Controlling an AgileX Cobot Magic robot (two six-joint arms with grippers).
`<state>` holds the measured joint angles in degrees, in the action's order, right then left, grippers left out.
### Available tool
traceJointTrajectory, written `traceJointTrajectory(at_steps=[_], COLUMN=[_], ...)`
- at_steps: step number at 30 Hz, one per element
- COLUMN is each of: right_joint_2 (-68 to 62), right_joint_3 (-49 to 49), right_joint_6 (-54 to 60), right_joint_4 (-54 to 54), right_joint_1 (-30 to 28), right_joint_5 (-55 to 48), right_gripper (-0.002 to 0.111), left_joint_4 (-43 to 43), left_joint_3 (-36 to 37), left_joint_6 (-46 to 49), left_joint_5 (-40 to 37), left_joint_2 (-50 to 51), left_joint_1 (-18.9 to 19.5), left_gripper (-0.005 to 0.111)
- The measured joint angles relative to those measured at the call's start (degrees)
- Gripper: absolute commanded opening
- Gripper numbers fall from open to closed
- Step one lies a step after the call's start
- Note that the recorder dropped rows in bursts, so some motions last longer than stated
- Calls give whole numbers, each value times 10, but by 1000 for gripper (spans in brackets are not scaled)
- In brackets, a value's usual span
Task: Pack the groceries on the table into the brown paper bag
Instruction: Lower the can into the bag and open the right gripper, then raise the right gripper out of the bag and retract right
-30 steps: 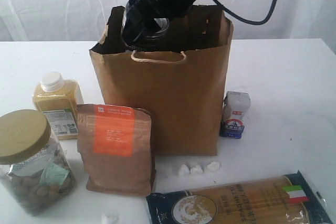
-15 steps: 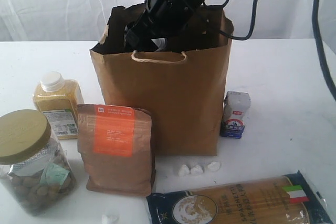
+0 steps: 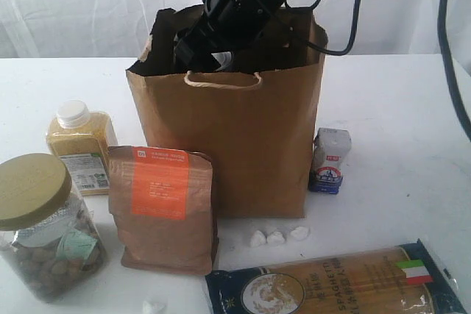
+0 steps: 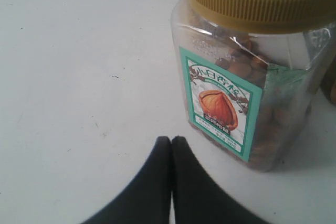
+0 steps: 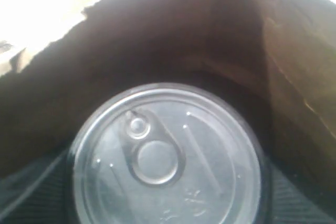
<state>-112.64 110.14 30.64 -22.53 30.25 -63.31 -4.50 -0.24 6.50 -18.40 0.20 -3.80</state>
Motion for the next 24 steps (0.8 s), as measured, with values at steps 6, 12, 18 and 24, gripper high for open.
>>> traceJointTrajectory(at_steps=[6, 12, 18, 24], right_joint_2=[1, 2, 15, 42], right_joint_3=[0, 0, 0, 0], right_joint_6=[0, 0, -1, -2], right_joint_4=[-4, -5, -5, -4], right_joint_1=[0, 0, 0, 0], right_joint_5=[0, 2, 2, -21], right_gripper=[103, 103, 103, 103], left_joint_4=[0, 0, 0, 0], left_joint_3=[0, 0, 0, 0], left_joint_6=[0, 0, 0, 0], left_joint_5=[0, 0, 0, 0], left_joint_2=[0, 0, 0, 0], left_joint_1=[0, 0, 0, 0], left_gripper=[0, 0, 0, 0])
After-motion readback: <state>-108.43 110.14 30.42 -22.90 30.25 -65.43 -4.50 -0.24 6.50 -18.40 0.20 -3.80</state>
